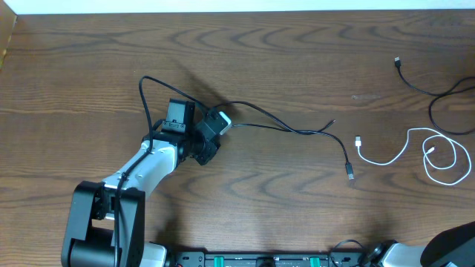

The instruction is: Untangle cables

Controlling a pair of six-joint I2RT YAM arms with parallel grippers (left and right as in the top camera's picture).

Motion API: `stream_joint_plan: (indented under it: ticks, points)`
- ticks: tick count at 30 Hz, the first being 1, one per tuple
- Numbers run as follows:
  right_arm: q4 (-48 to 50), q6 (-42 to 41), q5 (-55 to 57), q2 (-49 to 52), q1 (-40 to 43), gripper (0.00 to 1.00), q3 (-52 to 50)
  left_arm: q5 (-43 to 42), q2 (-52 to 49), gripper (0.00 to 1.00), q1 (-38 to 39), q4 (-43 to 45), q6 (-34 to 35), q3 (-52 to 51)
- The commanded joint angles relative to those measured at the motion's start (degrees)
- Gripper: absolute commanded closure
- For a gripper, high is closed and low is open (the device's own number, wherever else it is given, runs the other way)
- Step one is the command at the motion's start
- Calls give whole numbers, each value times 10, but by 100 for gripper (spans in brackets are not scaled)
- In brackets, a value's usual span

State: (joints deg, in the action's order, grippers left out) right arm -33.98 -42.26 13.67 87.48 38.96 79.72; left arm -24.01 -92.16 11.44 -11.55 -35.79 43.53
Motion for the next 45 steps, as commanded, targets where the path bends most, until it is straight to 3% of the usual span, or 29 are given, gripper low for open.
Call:
stream_joint_plan:
  ticks: [1, 3, 5, 6, 13, 18, 22, 27, 29, 31, 36, 40, 45]
  points:
    - [-30, 2, -90, 8, -24, 58, 1, 1, -3, 93, -3, -2, 6, -2]
    - [-56, -9, -89, 9, -45, 27, 0, 1, -3, 91, -3, -2, 6, -2]
    - [-82, -25, -89, 9, -70, 11, -1, 1, -3, 73, -3, -1, 6, -2]
    - [-92, -33, -89, 9, -84, 8, -3, 1, -3, 71, -3, 0, 6, -2]
    - [-93, -58, -76, 9, -177, 5, -70, 1, -3, 69, -3, 25, 6, -2]
    - [-31, -99, -72, 9, -251, 2, -188, 1, -3, 44, -3, 38, 5, -2]
    - [62, -122, -72, 9, -304, 1, -294, 1, -3, 43, -3, 44, 5, -2]
    - [120, -122, -69, 9, -341, 3, -353, 1, -3, 42, -3, 49, 5, -2]
    - [125, -122, -62, 9, -350, 3, -364, 1, -3, 40, -3, 49, 5, -2]
    - [125, -122, -53, 9, -356, 3, -372, 1, -3, 31, -3, 49, 5, -2]
    - [130, -121, -34, 9, -360, 3, -385, 1, -3, 29, -3, 48, 5, -2]
    - [186, -116, -36, 9, -360, 4, -385, 1, -3, 29, -3, 48, 5, -2]
    - [307, -37, -58, 9, -360, 5, -382, 1, -3, 30, -3, 48, 6, -2]
